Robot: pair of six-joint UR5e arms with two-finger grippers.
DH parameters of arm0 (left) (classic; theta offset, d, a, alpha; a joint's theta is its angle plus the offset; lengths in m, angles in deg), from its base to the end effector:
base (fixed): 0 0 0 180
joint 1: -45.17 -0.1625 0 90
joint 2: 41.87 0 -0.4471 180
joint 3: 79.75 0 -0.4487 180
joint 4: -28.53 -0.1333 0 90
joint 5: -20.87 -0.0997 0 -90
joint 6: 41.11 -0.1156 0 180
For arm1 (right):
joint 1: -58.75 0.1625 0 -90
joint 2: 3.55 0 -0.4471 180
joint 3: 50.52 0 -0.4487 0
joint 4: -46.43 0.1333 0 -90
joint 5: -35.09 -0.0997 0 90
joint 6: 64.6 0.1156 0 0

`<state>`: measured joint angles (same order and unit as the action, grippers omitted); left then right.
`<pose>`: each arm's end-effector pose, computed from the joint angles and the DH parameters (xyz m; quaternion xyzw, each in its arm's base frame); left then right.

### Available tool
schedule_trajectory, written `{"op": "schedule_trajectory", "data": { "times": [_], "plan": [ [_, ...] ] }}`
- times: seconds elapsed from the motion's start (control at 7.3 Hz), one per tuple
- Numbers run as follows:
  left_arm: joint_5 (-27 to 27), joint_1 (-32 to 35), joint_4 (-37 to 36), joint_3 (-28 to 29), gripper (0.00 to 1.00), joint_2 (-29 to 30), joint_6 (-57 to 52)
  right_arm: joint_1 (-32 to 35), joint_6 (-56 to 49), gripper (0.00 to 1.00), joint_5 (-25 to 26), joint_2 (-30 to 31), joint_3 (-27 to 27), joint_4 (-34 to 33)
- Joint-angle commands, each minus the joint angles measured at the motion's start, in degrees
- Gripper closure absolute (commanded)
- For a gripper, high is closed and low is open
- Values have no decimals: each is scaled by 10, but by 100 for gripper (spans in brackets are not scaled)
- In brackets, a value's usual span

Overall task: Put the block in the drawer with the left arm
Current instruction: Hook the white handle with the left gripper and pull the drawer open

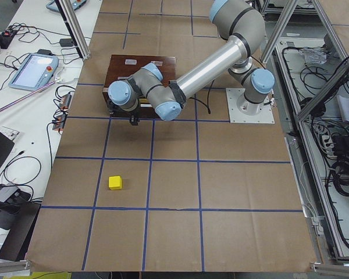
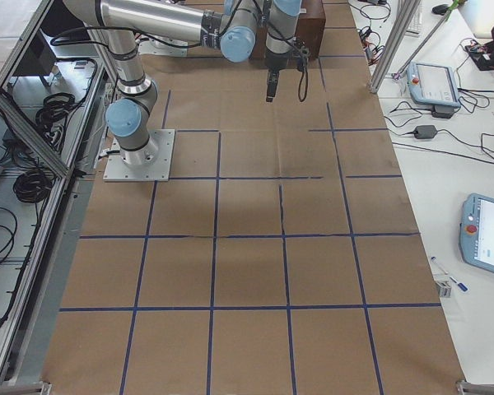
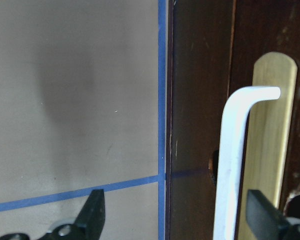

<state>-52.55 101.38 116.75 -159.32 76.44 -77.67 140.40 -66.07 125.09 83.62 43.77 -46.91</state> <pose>0.2534 -0.6777 0.2843 -0.0035 -0.9800 -0.0310 0.1965 0.0507 -0.5726 0.4315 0.0600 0.9977 0.0329 0.0028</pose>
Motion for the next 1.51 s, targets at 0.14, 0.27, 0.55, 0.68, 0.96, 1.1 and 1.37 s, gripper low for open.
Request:
{"op": "schedule_trajectory", "data": {
  "times": [0.14, 0.27, 0.55, 0.68, 0.96, 1.1, 1.37],
  "plan": [
    [7, 0, 0, -9, 1, 1, -1, 0, 1, 0, 0, 0, 0, 0],
    [8, 0, 0, -9, 1, 3, -2, 0, 0, 0, 0, 0, 0, 0],
    [1, 0, 0, -9, 1, 10, -4, 0, 1, 0, 0, 0, 0, 0],
    [-1, 0, 0, -9, 1, 10, -4, 0, 0, 0, 0, 0, -1, 0],
    [-13, 0, 0, -10, 1, 10, -2, 0, 0, 0, 0, 0, -1, 0],
    [-42, 0, 0, -9, 1, 10, -1, 0, 1, 0, 0, 0, 0, 0],
    [-58, 0, 0, -6, 1, 9, -2, 0, 1, 0, 0, 0, -1, 0]
  ]
}}
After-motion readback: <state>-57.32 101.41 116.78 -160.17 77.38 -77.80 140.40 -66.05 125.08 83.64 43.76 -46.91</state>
